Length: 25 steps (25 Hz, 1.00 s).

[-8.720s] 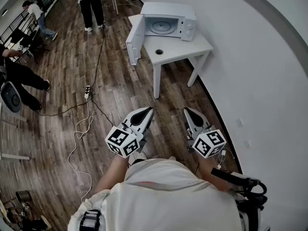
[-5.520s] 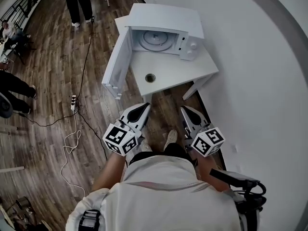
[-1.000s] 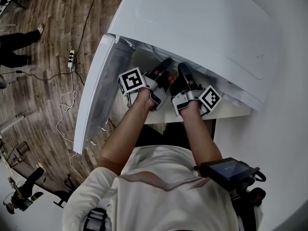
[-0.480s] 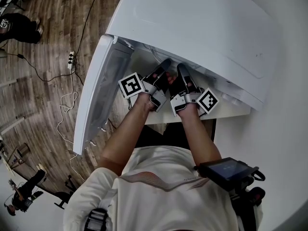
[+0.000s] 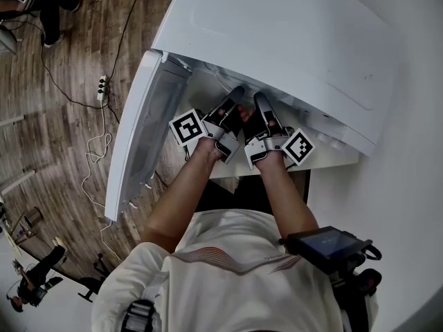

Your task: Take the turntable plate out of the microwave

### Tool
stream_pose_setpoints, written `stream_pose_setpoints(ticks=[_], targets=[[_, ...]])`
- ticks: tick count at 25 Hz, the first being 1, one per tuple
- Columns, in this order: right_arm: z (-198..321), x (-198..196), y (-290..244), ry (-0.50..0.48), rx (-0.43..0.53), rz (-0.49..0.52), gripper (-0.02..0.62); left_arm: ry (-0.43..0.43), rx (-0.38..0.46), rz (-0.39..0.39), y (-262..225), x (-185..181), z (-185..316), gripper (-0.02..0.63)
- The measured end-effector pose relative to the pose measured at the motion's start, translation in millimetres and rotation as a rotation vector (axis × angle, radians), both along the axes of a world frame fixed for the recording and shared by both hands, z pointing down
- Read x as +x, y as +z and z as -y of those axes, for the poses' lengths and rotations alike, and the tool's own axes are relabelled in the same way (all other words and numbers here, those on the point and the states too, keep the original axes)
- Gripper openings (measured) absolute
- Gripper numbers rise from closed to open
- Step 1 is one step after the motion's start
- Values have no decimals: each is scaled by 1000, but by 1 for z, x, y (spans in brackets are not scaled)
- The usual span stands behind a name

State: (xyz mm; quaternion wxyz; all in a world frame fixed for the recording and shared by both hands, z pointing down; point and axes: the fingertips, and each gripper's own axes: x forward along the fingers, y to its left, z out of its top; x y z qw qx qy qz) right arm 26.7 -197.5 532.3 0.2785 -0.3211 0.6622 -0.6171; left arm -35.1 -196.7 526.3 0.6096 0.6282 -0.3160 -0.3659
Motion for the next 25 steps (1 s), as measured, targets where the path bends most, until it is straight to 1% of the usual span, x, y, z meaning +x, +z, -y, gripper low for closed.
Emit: stream_pose_setpoints(ticks=[10,20,25], targets=[[3,-4,-6,-15,44,2,35,-9,39,20,-4,-5,2,49],[11,-9,-10,-31,57,11,35,-24,60,27,-8,-10,8,49],[6,-13,-16,-42,56,19,35,-33,67,25,-16,-13,3,51]])
